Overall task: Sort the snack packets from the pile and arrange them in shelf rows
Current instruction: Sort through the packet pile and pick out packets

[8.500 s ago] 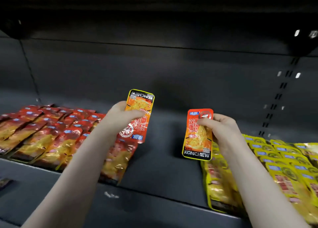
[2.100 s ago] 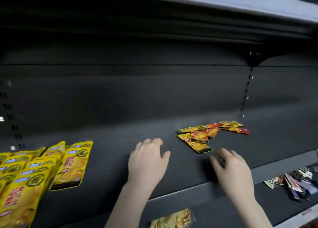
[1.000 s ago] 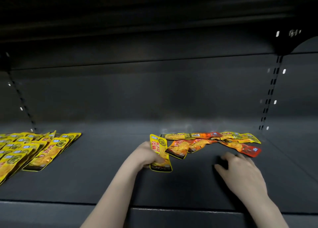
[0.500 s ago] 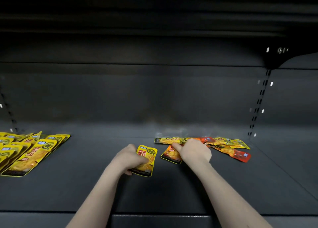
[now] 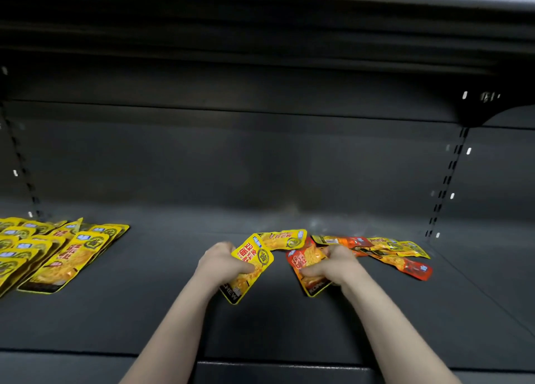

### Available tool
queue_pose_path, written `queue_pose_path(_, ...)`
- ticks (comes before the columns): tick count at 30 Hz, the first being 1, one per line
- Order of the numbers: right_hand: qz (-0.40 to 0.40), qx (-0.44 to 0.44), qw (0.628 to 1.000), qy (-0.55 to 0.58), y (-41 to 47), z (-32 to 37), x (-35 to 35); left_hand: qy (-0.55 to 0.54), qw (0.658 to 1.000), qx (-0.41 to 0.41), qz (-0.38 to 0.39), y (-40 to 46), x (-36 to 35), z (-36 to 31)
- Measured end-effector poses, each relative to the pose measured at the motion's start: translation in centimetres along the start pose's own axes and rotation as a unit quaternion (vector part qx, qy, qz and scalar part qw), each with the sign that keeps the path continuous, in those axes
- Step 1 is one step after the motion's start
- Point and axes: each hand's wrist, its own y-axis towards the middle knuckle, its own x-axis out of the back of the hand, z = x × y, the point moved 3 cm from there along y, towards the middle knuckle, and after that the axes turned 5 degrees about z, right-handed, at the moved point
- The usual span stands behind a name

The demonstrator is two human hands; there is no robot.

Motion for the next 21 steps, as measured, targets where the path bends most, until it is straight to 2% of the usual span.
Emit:
queue_pose_path(2,0.037,0.020,0.995,0.091,-1.4,-0.3,0.6,-0.026,1.000,-0.004,0.016,-0.5,0.3,0.1)
queue_pose_path(7,0.083,0.051,0.978,0.184,-3.6,-1.6,1.6,-0.091,0.995,-0.020,0.022,-2.2,1.0,0.7)
queue_pose_path(13,0.088,0.092,0.961,0.247,-4.5,-2.2,1.8,-0.154,0.986,-0.058,0.005,-4.8,2.2,0.9)
queue_pose_path(21,0.116,0.118,0.955,0.246,-4.9,0.8,-1.6,-0.169,0.984,-0.049,-0.037,-7.9,5.3,2.7)
